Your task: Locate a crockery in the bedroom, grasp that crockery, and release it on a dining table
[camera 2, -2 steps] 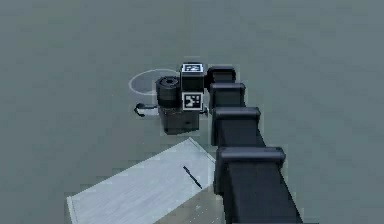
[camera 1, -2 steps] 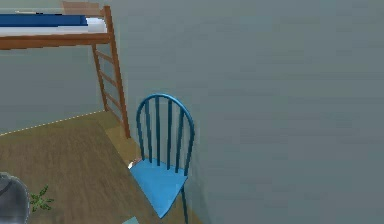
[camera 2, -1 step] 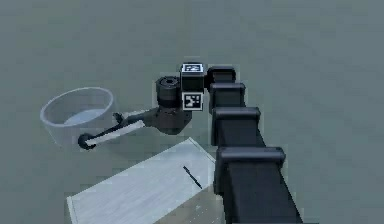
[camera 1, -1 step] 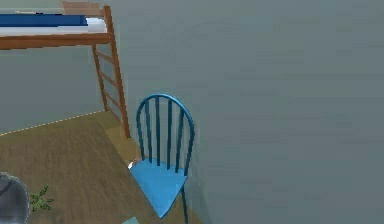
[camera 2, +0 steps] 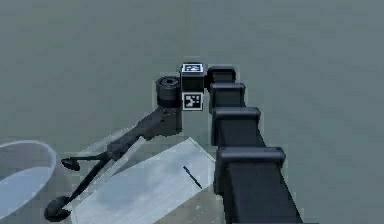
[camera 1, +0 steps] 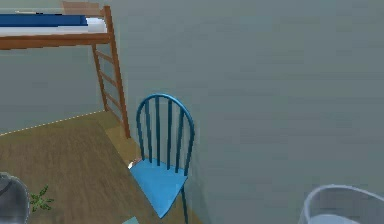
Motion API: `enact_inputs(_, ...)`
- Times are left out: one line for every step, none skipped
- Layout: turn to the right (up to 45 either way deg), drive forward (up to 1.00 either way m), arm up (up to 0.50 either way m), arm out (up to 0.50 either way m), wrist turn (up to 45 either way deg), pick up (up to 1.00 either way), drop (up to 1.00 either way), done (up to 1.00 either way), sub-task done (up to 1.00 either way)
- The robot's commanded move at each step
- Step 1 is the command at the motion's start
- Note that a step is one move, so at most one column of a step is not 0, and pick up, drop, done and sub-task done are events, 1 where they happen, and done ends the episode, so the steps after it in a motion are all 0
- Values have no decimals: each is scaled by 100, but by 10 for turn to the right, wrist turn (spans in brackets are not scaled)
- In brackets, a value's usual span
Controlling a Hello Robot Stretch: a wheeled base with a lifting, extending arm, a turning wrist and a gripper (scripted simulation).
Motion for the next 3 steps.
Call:
enact_inputs(0,0,0,0,-210,0,0,0,0)
enact_inputs(0,0,0,-18,0,0,0,0,0)
enact_inputs(-450,0,0,0,0,0,0,0,0)
